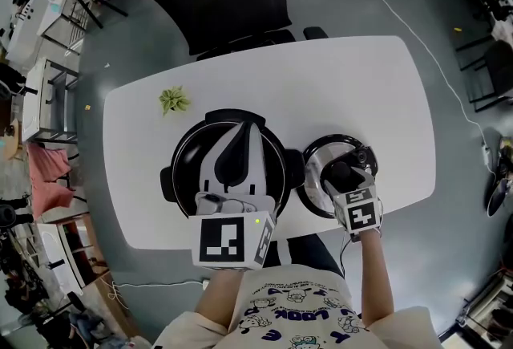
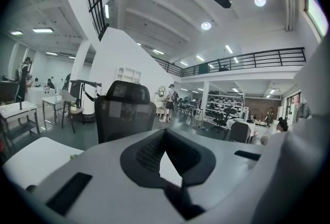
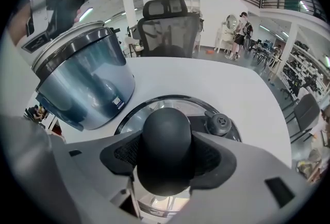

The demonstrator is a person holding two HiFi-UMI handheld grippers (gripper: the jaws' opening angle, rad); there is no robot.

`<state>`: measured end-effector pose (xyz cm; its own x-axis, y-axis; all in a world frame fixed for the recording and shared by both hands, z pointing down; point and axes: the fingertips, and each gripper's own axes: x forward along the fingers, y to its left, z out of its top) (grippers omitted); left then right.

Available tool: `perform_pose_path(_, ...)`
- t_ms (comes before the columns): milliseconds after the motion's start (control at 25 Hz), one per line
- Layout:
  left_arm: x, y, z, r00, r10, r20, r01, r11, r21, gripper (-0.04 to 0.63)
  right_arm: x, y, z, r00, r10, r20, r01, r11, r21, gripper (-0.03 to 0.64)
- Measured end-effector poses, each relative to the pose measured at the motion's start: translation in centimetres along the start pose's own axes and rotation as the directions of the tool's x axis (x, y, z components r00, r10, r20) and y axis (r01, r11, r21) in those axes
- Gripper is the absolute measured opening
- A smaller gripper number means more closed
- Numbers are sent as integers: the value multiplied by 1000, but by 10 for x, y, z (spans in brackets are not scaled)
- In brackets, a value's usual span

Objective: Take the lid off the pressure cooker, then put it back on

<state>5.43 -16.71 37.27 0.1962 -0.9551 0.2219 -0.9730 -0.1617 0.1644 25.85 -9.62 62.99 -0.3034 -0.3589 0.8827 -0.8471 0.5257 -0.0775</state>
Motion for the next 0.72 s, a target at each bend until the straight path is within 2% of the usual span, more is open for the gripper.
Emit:
perform_pose_path(240,-1,-2,-3,1000,1,-9,-1,1000,0,14,-1,-1,0,1000,-5,-5,4,1000,-12,299)
perform_pose_path(720,-6,11,-6,999,37,-12,-37,999,-6,14,-1,-2,2,999,-6,46,6,1000,2,295)
